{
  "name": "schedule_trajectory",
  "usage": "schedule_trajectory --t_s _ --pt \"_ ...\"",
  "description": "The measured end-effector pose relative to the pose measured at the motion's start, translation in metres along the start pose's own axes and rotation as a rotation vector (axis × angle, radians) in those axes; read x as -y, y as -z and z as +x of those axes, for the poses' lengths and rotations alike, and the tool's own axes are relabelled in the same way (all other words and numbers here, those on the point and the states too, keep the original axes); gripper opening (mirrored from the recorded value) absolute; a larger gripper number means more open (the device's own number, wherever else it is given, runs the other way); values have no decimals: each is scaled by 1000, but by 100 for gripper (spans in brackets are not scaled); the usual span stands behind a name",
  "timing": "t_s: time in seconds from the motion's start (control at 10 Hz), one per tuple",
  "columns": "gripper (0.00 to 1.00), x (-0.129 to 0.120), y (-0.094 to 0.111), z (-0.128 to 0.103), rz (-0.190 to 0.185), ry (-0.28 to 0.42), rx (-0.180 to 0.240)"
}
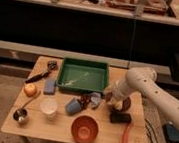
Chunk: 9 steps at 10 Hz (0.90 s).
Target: Wipe table surface with towel
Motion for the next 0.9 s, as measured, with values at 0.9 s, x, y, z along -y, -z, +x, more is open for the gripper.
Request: schedule_trajectory --t_s 0.9 --pt "69 5 -68 -16 -79 92 -18"
